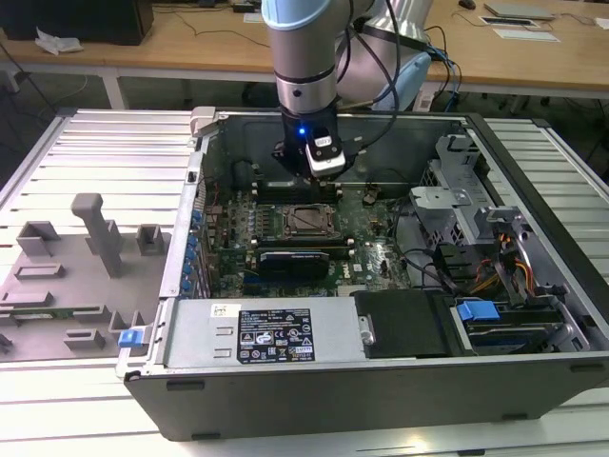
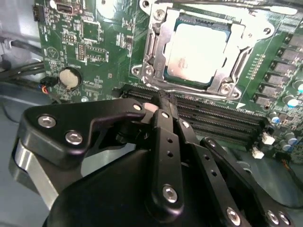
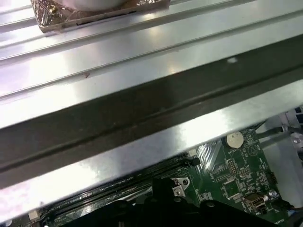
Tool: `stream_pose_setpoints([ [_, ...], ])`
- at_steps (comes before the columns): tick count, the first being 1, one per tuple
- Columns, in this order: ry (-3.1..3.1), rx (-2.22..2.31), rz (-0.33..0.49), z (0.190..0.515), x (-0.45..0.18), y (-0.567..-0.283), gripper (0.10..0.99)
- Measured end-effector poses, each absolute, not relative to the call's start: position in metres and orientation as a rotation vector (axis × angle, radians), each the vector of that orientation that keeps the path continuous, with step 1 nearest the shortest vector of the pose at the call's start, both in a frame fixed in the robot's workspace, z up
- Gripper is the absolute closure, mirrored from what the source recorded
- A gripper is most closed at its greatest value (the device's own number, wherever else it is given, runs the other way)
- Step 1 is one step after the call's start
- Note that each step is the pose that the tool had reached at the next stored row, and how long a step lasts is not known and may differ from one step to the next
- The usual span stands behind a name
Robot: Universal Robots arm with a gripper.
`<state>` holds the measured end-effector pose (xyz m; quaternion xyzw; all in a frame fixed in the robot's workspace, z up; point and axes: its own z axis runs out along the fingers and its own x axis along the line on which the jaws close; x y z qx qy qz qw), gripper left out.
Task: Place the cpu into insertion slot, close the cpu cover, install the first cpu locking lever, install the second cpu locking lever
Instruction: 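Install the first cpu locking lever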
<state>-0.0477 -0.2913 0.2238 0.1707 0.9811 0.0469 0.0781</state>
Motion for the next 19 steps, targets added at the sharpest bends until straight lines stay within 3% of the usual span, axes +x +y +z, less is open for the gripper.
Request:
stream_pose_setpoints([
  [1,2.944,0.508,0.089,0.224,-0.048,-0.29,0.98],
  [3,2.951,0.507,0.06,0.224,-0.048,-0.289,0.98],
  [19,2.948,0.503,0.009,0.223,-0.048,-0.313,0.98],
])
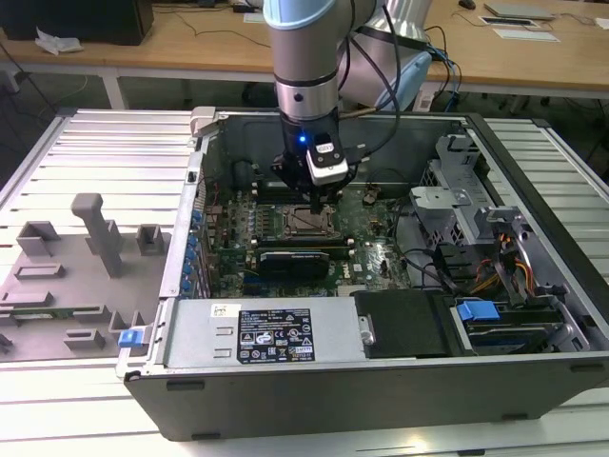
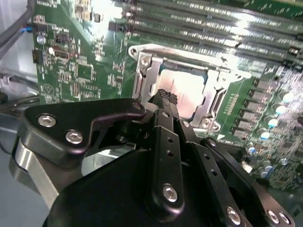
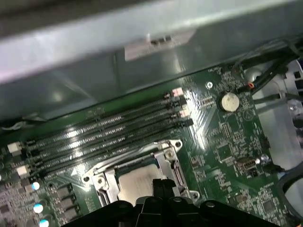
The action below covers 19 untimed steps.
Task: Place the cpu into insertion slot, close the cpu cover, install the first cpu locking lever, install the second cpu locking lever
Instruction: 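Install the first cpu locking lever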
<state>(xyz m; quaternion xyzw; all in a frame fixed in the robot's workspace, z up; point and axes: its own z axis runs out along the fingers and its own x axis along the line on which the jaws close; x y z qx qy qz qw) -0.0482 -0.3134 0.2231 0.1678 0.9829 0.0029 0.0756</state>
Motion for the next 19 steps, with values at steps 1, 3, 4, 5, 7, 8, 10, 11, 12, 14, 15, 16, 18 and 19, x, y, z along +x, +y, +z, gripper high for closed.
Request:
stream_pose_setpoints([
  [1,2.947,0.503,0.004,0.2229,-0.0484,-0.3148,0.98],
  [3,2.953,0.5,-0.006,0.2222,-0.0485,-0.3156,0.98],
  [4,2.962,0.498,-0.01,0.2217,-0.0486,-0.3158,0.98],
  [5,2.97,0.497,-0.014,0.2214,-0.0486,-0.316,0.98],
  [7,2.991,0.494,-0.021,0.2205,-0.0485,-0.3165,0.98],
  [8,3.003,0.492,-0.026,0.2203,-0.0486,-0.3167,0.98],
  [10,3.004,0.492,-0.026,0.2202,-0.0486,-0.3167,0.98],
  [11,3.004,0.489,-0.026,0.2202,-0.0487,-0.3167,0.98],
  [12,3.007,0.472,-0.026,0.2201,-0.0487,-0.3166,0.98],
  [14,3.017,0.391,-0.037,0.22,-0.0487,-0.3166,0.98],
  [15,3.02,0.365,-0.041,0.22,-0.0487,-0.3167,0.98],
  [16,3.024,0.327,-0.046,0.22,-0.0487,-0.3167,0.98],
  [18,3.031,0.24,-0.06,0.2199,-0.0487,-0.3166,0.98],
  [19,3.033,0.195,-0.064,0.2229,-0.0487,-0.3167,0.98],
])
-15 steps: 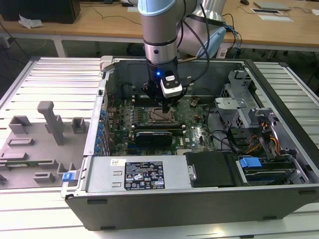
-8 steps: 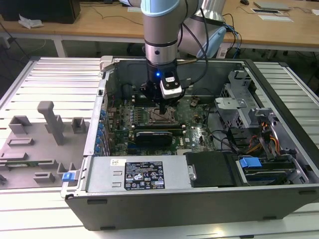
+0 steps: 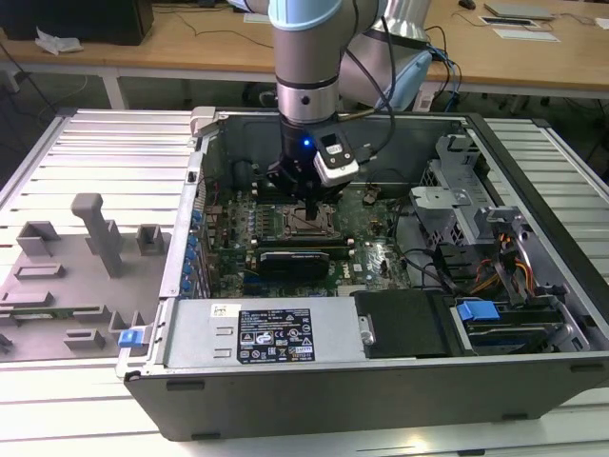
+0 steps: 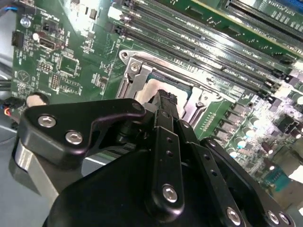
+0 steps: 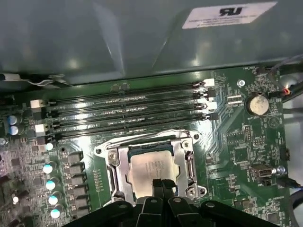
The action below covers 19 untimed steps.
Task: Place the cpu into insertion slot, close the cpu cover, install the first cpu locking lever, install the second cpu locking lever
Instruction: 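Install the first cpu locking lever, then install the second cpu locking lever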
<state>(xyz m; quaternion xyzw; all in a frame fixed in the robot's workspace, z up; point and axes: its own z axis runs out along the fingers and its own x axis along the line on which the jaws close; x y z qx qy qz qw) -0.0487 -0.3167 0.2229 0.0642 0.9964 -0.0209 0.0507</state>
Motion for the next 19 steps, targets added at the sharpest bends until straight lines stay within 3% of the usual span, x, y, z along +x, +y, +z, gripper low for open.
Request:
stream_pose_setpoints([
  [5,3.033,0.193,-0.063,0.2389,-0.0487,-0.3166,0.98],
  [19,3.033,0.193,-0.063,0.2397,-0.0487,-0.3167,0.98],
])
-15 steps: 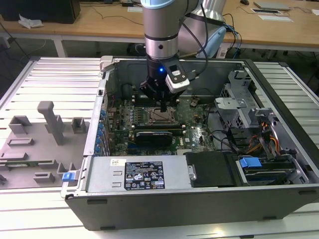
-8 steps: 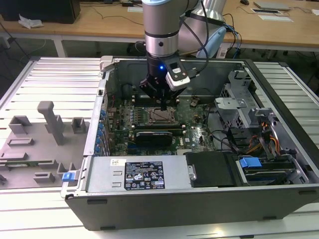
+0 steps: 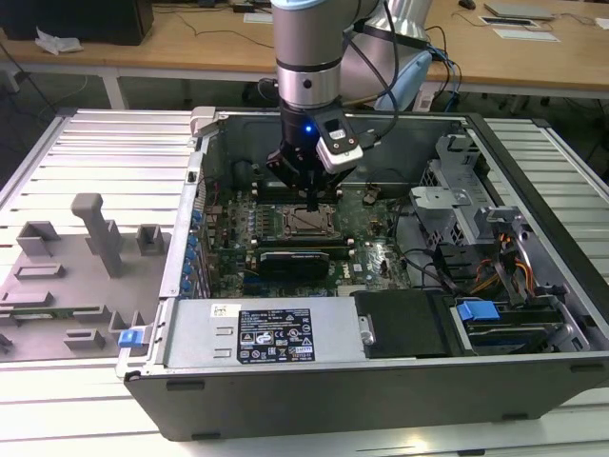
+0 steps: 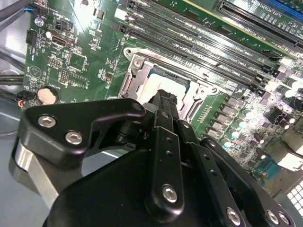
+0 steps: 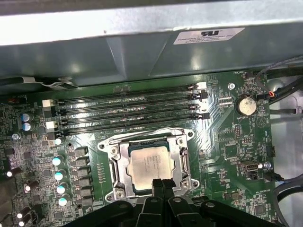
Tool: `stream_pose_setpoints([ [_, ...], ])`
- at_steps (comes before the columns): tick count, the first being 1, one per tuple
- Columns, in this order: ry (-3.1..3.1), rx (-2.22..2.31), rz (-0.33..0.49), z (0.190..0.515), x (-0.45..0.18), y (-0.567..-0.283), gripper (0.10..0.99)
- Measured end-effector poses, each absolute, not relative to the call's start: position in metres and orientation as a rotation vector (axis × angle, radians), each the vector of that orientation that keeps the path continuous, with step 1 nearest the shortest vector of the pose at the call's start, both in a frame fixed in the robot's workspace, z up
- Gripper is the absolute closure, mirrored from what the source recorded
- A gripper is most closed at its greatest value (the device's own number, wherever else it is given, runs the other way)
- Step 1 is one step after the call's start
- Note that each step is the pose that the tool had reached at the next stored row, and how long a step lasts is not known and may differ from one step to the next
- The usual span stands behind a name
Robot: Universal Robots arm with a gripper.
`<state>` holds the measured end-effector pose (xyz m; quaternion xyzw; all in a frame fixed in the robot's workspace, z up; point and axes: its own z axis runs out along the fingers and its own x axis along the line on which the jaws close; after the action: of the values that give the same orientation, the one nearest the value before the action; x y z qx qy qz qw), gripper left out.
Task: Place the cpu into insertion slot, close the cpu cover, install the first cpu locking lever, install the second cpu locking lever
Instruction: 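Install the second cpu locking lever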
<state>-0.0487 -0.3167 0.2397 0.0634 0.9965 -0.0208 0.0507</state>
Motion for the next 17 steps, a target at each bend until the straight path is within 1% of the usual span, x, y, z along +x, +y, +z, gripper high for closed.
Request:
stream_pose_setpoints([
  [10,3.033,0.193,-0.064,0.245,-0.049,-0.319,0.98],
  [17,3.033,0.193,-0.063,0.245,-0.049,-0.333,0.98],
])
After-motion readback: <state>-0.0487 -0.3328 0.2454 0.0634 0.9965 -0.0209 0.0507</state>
